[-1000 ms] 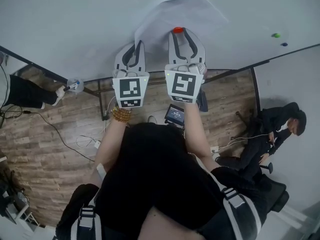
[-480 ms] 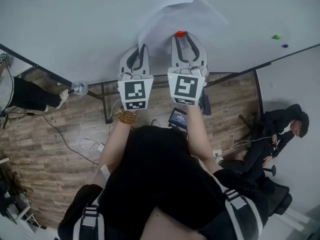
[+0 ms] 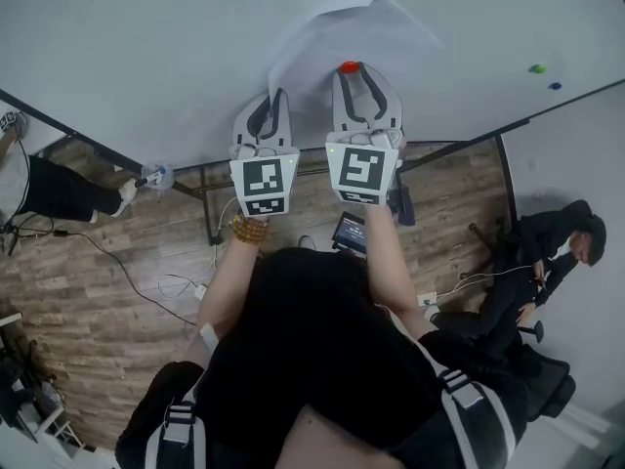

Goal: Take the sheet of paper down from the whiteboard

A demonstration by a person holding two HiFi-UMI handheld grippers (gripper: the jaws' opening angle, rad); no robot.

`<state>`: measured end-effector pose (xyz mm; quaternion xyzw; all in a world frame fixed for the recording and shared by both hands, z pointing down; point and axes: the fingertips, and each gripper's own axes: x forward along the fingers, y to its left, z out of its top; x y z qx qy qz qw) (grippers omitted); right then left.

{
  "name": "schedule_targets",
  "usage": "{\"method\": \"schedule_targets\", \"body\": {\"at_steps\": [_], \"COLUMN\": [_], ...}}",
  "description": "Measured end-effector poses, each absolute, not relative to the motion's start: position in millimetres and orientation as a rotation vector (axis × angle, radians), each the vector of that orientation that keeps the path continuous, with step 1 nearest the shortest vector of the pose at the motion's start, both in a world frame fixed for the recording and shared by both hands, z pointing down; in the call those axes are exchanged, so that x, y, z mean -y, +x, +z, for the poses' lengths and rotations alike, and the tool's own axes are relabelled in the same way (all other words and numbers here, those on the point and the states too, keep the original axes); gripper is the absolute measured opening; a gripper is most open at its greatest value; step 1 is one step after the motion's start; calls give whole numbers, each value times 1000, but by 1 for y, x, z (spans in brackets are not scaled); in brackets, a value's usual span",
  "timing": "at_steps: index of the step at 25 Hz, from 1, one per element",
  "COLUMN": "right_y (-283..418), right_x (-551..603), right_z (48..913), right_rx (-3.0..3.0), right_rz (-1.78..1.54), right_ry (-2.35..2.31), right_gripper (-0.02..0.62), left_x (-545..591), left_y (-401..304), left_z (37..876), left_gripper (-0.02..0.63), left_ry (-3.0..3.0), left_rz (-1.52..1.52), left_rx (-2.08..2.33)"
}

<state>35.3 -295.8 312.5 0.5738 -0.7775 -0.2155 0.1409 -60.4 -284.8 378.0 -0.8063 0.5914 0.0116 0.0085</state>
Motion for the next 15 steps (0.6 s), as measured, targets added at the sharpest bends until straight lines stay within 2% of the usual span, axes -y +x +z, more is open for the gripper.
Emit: {"method": "schedule_targets", "body": {"at_steps": [15], "right_y": [35], "right_x": [296], "right_z": [312], "right_rx": [2255], "right_rz": [-618], "right_ry": [1636], "right_gripper": [117], "left_x": [285], "left_y": [-61], "left_z": [378], "left_gripper": [14], "left_ry": [-2532], "left_rz": [60], "left_rx": [-1869]}}
